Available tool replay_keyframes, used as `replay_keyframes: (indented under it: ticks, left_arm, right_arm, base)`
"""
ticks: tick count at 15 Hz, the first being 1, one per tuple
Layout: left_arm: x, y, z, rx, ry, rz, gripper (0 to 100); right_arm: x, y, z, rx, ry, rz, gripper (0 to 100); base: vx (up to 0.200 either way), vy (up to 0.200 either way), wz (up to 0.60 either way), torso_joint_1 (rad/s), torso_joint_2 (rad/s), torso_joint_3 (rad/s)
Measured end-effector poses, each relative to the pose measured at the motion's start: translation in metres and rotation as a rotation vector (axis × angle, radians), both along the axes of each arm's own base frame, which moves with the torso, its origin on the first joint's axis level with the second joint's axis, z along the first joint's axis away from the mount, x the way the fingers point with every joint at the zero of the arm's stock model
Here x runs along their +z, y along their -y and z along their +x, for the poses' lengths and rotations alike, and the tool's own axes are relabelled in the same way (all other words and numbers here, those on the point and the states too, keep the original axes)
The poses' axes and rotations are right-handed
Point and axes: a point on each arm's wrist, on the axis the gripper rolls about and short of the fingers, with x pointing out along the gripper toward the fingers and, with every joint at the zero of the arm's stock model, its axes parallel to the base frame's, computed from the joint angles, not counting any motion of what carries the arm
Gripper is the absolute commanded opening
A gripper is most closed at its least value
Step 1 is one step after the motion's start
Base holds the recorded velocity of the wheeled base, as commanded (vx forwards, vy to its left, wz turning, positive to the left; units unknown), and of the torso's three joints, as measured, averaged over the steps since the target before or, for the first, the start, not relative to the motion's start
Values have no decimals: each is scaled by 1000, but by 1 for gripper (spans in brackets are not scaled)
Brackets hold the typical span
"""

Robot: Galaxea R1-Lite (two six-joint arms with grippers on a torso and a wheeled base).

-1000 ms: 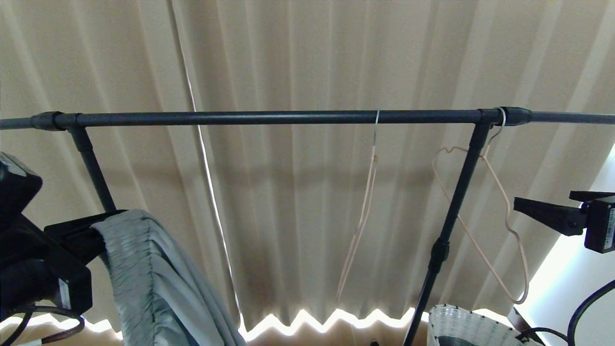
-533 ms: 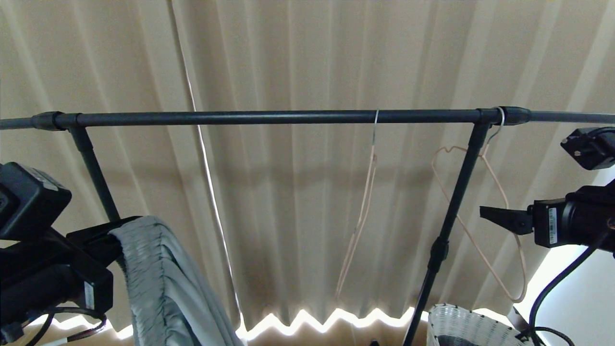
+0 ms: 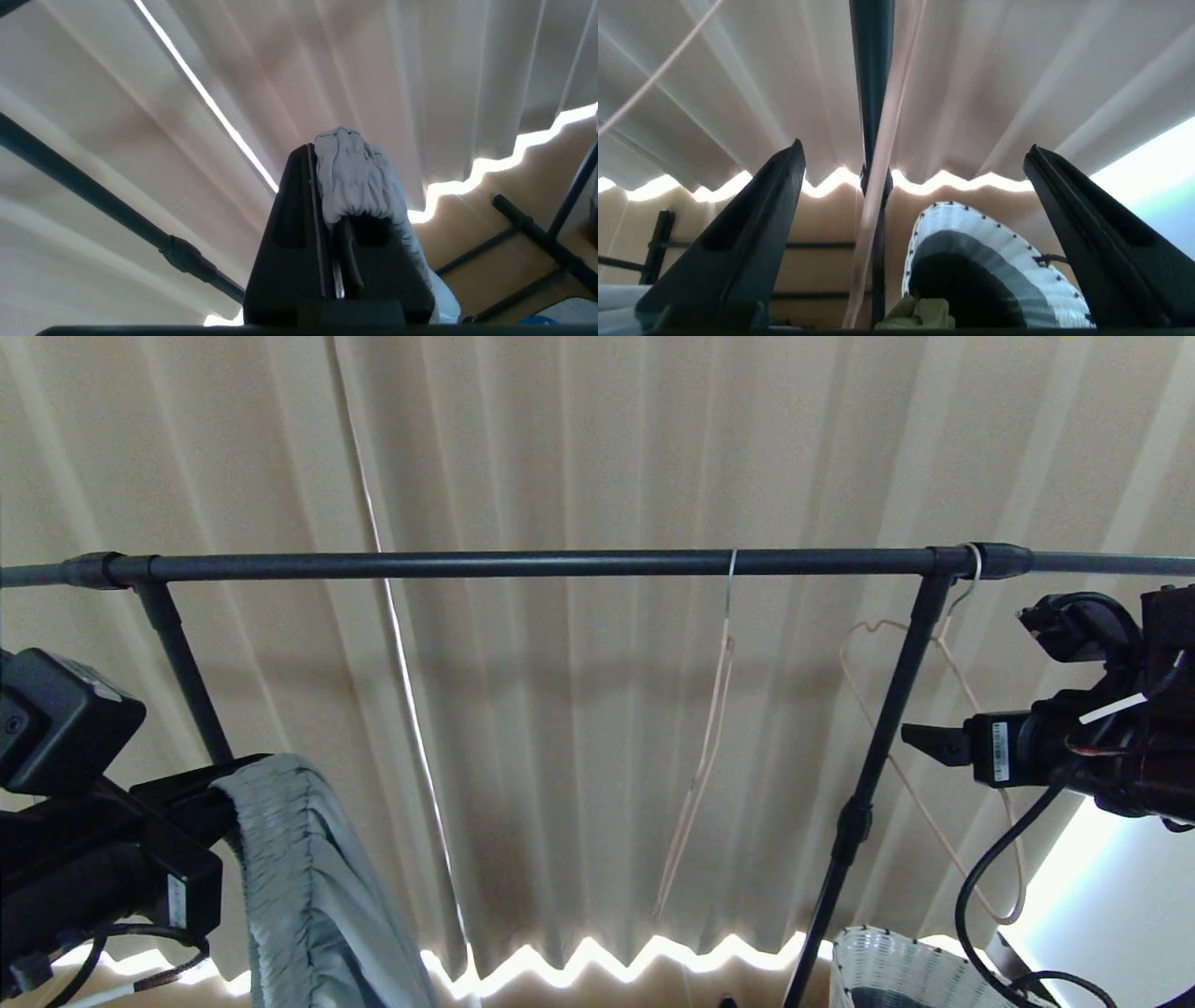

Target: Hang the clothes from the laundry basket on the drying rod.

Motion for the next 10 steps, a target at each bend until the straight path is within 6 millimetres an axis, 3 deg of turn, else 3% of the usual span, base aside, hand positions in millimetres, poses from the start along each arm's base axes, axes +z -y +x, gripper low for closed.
replay_keyframes:
  ticks: [10]
  left_arm:
    - [-1,0,0,0,-4,2,0]
  right_arm:
    - [-6,-2,-1,-14,-48,-27,100]
  base:
    - [0,0,0,0,0,0]
